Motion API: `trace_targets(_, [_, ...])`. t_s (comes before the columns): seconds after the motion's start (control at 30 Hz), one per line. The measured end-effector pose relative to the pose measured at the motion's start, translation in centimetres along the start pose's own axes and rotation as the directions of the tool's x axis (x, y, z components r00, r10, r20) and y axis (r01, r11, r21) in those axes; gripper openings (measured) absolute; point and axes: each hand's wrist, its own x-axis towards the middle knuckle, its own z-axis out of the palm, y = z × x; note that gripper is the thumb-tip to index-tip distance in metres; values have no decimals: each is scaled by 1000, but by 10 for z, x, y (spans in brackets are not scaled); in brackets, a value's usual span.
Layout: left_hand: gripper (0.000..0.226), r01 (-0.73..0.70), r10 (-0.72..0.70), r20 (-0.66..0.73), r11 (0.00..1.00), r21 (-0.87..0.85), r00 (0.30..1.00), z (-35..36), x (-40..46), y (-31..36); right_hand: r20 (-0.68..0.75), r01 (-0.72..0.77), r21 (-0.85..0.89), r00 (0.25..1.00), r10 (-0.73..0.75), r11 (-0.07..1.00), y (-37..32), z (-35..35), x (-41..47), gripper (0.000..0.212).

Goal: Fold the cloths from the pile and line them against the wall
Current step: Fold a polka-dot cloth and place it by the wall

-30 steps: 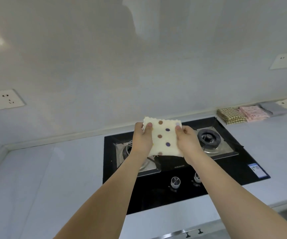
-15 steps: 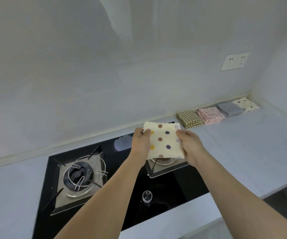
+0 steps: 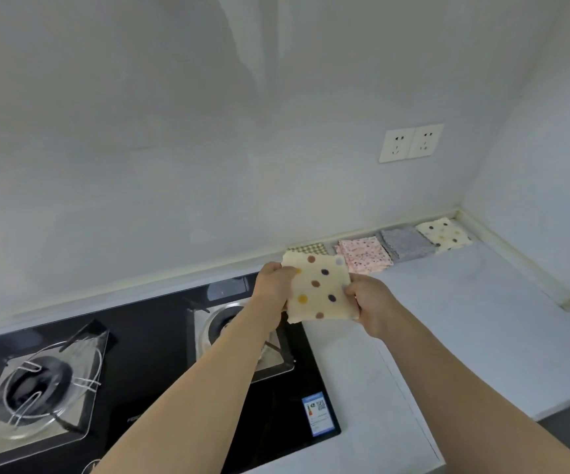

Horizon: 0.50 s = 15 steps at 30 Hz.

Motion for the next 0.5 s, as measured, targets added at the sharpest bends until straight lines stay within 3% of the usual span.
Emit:
trace_targets(0.1, [7,65,-66,58,998,23,996,32,21,14,-61,54,-57,996,-58,997,-19,-26,21,36])
trace_targets(0.3, [12,38,-49,201,998,58,978,124,64,38,-166,110,-126,977,-130,986,-54,-111,79,36])
trace_targets(0.5, [12,62,-78,198,994,88,977,244,133,52,-240,68,-204,964,-118,976,-73,-206,184,41])
